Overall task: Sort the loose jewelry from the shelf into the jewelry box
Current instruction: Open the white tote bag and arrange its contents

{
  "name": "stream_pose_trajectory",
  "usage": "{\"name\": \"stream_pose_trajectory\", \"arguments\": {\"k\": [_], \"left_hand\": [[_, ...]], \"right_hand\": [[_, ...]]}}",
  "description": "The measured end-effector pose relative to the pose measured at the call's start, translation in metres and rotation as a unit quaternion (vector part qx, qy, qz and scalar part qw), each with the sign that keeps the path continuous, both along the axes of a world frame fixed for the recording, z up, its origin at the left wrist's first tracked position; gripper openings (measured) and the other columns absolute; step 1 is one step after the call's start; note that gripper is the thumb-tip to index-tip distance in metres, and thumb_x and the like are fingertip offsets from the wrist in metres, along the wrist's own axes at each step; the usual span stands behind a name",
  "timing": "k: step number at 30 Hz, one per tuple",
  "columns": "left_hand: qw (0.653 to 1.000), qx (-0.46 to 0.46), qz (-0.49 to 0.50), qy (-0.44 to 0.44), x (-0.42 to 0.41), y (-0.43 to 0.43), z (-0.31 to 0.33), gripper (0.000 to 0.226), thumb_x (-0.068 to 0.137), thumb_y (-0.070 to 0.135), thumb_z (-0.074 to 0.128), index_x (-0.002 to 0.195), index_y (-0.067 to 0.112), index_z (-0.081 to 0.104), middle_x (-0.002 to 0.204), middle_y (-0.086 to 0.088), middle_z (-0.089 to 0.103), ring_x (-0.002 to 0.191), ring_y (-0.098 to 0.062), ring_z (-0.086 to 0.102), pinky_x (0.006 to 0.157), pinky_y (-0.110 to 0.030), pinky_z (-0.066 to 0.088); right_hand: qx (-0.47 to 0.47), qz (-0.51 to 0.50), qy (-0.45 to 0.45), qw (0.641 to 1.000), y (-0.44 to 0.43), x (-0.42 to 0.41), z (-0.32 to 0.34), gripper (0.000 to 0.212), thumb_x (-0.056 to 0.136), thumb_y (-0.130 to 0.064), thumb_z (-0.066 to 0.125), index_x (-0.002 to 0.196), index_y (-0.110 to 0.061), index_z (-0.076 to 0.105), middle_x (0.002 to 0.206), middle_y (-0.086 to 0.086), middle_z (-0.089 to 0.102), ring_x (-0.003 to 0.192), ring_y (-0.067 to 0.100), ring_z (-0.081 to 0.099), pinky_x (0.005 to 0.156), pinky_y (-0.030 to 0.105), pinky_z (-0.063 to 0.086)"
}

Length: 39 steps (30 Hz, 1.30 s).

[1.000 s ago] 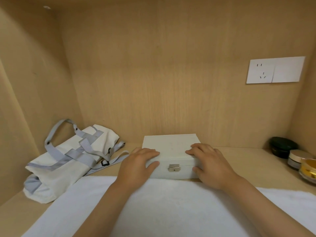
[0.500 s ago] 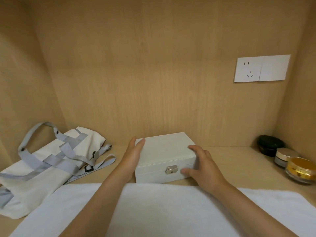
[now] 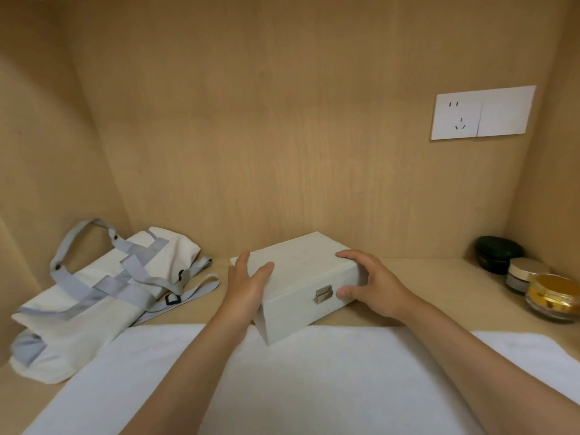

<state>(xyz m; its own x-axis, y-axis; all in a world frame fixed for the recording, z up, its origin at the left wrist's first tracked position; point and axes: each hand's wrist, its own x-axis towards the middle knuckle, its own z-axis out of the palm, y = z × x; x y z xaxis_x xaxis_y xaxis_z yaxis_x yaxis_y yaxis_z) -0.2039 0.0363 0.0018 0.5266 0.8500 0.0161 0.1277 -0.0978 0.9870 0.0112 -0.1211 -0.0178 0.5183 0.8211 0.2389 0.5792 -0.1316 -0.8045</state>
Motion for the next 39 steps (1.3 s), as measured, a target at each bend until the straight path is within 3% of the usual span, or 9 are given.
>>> {"name": "stream_pose_trajectory", "arguments": {"k": [4,7,15,22,25,29,33,36,39], "left_hand": [[0.995,0.073,0.061,0.025,-0.008,0.012,0.001,0.066,0.096,0.031,0.056,0.154,0.03,0.025,0.155,-0.001,0.035,0.138,-0.023,0.039,0.111,-0.04,0.035],[0.982,0.131,0.082,0.108,-0.013,0.029,0.004,0.067,0.096,0.032,0.055,0.156,0.027,0.025,0.161,-0.007,0.022,0.148,-0.025,0.023,0.117,-0.043,0.023],[0.987,0.123,0.011,0.102,-0.01,0.032,0.013,0.057,0.098,0.037,0.056,0.15,0.02,0.04,0.15,-0.003,0.043,0.134,-0.02,0.043,0.099,-0.027,0.032],[0.977,0.16,0.014,0.144,-0.037,0.03,0.018,0.055,0.094,0.036,0.062,0.145,0.02,0.049,0.149,-0.001,0.046,0.137,-0.019,0.042,0.11,-0.032,0.032],[0.972,0.178,0.005,0.153,-0.043,0.017,0.015,0.054,0.09,0.041,0.066,0.14,0.026,0.053,0.144,0.002,0.049,0.131,-0.018,0.047,0.109,-0.033,0.036],[0.97,0.185,-0.022,0.158,-0.049,0.008,0.006,0.066,0.079,0.06,0.07,0.139,0.039,0.051,0.146,0.008,0.043,0.129,-0.015,0.045,0.109,-0.035,0.038],[0.973,0.178,-0.045,0.138,-0.048,0.005,0.002,0.073,0.083,0.054,0.07,0.147,0.031,0.044,0.15,0.013,0.042,0.136,-0.01,0.041,0.108,-0.029,0.035],[0.972,0.192,-0.034,0.131,-0.046,0.001,0.002,0.079,0.079,0.057,0.074,0.146,0.026,0.047,0.15,0.012,0.046,0.136,-0.008,0.042,0.112,-0.031,0.034],[0.968,0.209,-0.04,0.135,-0.042,-0.01,0.003,0.076,0.078,0.053,0.077,0.143,0.026,0.051,0.143,0.015,0.049,0.128,-0.005,0.046,0.104,-0.025,0.036]], "right_hand": [[-0.099,-0.104,-0.104,0.984,0.0,-0.027,0.013,0.091,0.077,-0.035,0.078,0.15,-0.043,0.023,0.16,0.005,0.007,0.149,0.026,0.006,0.117,0.04,0.024],[-0.082,-0.173,-0.151,0.97,-0.001,-0.072,0.017,0.097,0.079,-0.044,0.069,0.154,-0.037,0.008,0.159,0.009,0.0,0.145,0.028,0.005,0.114,0.04,0.028],[-0.082,-0.087,0.03,0.992,0.016,-0.123,0.011,0.143,0.059,-0.064,0.085,0.155,-0.035,-0.017,0.149,0.005,-0.051,0.148,0.027,-0.029,0.122,0.041,0.007],[-0.081,0.002,0.063,0.995,0.006,-0.083,0.015,0.149,0.037,-0.071,0.088,0.157,-0.039,0.006,0.157,-0.011,-0.037,0.153,0.016,0.011,0.12,0.043,0.031],[-0.093,0.047,0.054,0.993,-0.007,-0.064,0.02,0.137,0.049,-0.058,0.092,0.158,-0.037,0.012,0.159,-0.018,-0.026,0.142,0.004,0.03,0.115,0.032,0.037],[-0.113,0.058,0.023,0.992,-0.023,-0.063,0.025,0.123,0.068,-0.051,0.086,0.159,-0.032,0.005,0.162,-0.016,-0.015,0.136,-0.005,0.024,0.109,0.018,0.025],[-0.108,0.046,-0.004,0.993,-0.021,-0.091,0.012,0.141,0.054,-0.068,0.084,0.158,-0.032,-0.004,0.164,-0.01,-0.011,0.151,0.006,0.012,0.119,0.027,0.022],[-0.063,0.024,-0.02,0.998,-0.02,-0.091,0.009,0.113,0.066,-0.049,0.085,0.155,-0.031,0.017,0.151,-0.006,0.021,0.138,0.011,0.034,0.105,0.02,0.033],[-0.071,0.034,-0.012,0.997,-0.027,-0.078,0.014,0.104,0.072,-0.035,0.08,0.157,-0.031,0.019,0.148,-0.01,0.022,0.134,0.009,0.038,0.103,0.018,0.033]]}}
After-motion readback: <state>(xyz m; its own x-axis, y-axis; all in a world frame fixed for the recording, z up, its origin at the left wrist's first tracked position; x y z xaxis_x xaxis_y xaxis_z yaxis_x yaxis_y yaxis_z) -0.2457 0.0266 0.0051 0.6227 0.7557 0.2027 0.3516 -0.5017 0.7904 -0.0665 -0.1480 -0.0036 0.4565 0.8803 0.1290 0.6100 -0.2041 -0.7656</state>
